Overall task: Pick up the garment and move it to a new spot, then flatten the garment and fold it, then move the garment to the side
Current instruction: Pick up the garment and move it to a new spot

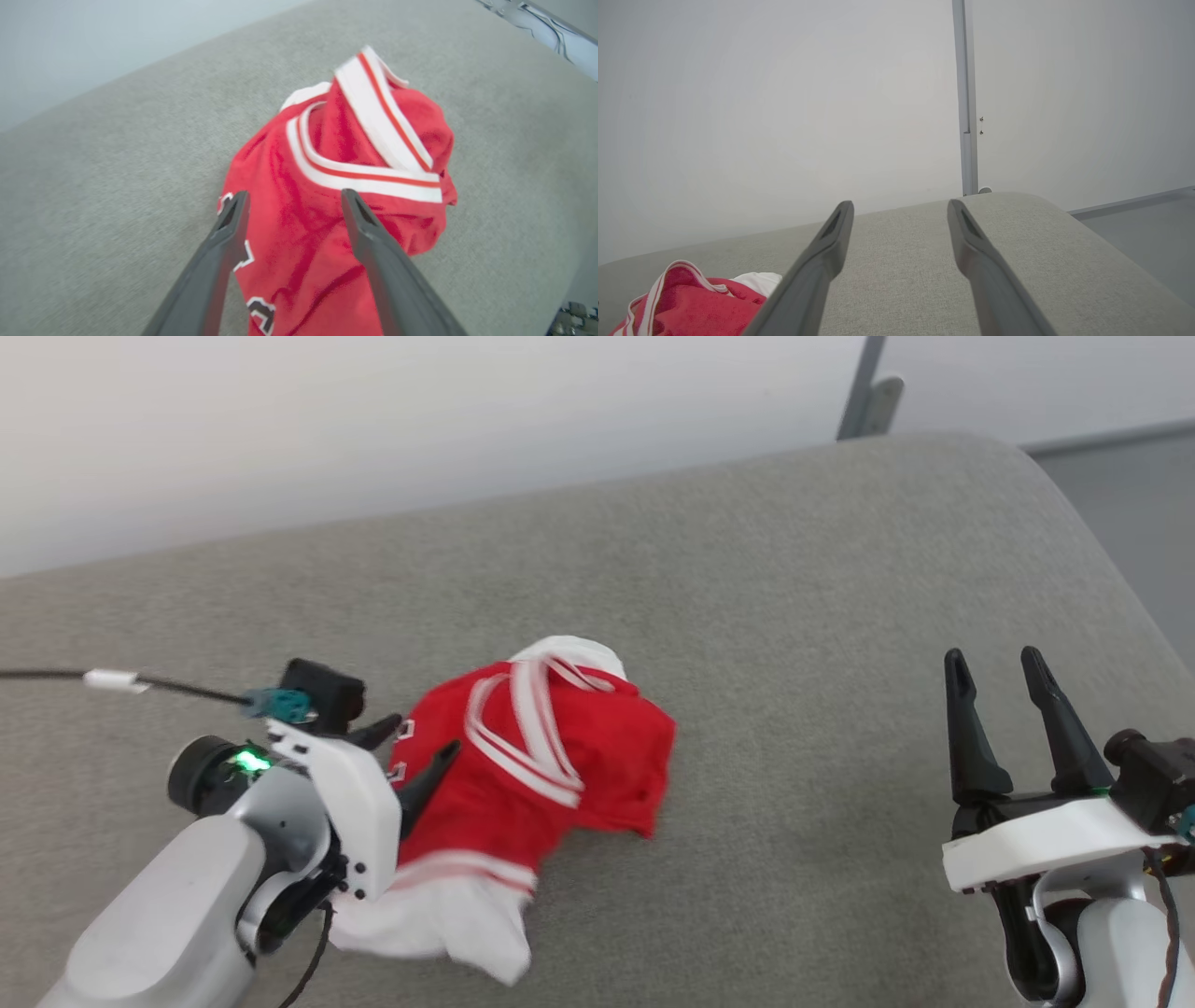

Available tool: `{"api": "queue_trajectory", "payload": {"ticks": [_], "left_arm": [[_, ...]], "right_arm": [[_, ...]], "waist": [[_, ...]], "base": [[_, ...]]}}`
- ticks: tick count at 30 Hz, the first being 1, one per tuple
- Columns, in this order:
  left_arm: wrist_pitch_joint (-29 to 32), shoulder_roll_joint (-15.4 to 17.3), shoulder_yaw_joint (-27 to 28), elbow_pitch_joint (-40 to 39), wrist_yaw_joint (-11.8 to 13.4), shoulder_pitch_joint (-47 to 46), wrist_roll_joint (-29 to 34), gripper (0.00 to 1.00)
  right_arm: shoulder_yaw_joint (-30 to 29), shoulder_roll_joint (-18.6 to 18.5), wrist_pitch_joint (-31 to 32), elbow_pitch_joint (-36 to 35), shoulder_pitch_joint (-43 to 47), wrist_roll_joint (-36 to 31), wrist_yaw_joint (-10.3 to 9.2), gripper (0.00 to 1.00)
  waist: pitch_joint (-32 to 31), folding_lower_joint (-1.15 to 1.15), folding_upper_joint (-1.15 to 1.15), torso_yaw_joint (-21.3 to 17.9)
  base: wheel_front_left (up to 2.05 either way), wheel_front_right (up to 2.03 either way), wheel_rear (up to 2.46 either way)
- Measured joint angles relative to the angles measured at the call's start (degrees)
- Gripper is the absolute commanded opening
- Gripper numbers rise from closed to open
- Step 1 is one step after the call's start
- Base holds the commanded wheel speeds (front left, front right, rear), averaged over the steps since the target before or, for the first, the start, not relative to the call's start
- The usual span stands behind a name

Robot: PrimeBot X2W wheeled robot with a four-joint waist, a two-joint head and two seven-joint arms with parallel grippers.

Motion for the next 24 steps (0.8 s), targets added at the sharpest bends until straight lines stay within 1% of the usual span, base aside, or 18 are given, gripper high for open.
{"api": "queue_trajectory", "payload": {"ticks": [3, 8, 16, 20, 24], "left_arm": [[-4.42, 1.11, 1.69, -2.03, 1.22, 1.97, 0.18, 1.0], [-13.73, 2.91, 4.52, -4.13, 3.1, 5.97, 1.33, 1.0], [-27.21, 4.57, 10.23, -6.15, 8.88, 12.81, 2.41, 1.0], [-30.74, 4.74, 12.94, -7.88, 12.03, 16.99, 3.08, 1.0], [-31.99, 4.34, 16.06, -10.34, 14.82, 21.71, 3.61, 1.0]], "right_arm": [[0.01, -0.27, 0.46, -0.07, 0.71, 0.02, 0.0, 1.0], [-0.03, -0.58, 0.92, -0.13, 2.02, 0.04, 0.0, 1.0], [-0.53, -0.49, 1.43, -0.6, 3.96, 0.04, 0.0, 1.0], [-0.85, -0.48, 1.52, -0.63, 4.63, 0.04, 0.0, 1.0], [-1.3, -0.44, 1.77, -0.64, 5.02, 0.03, 0.0, 1.0]], "waist": [[-1.47, 0.0, 0.0, 1.42], [-3.89, 0.0, 0.0, 3.94], [-6.42, 0.0, 0.0, 8.21], [-7.21, 0.0, 0.0, 9.88], [-7.84, 0.0, 0.0, 11.33]], "base": [[0.0, 0.0, 0.0], [0.0, 0.0, 0.0], [0.0, 0.0, 0.0], [0.0, 0.0, 0.0], [0.0, 0.0, 0.0]]}}
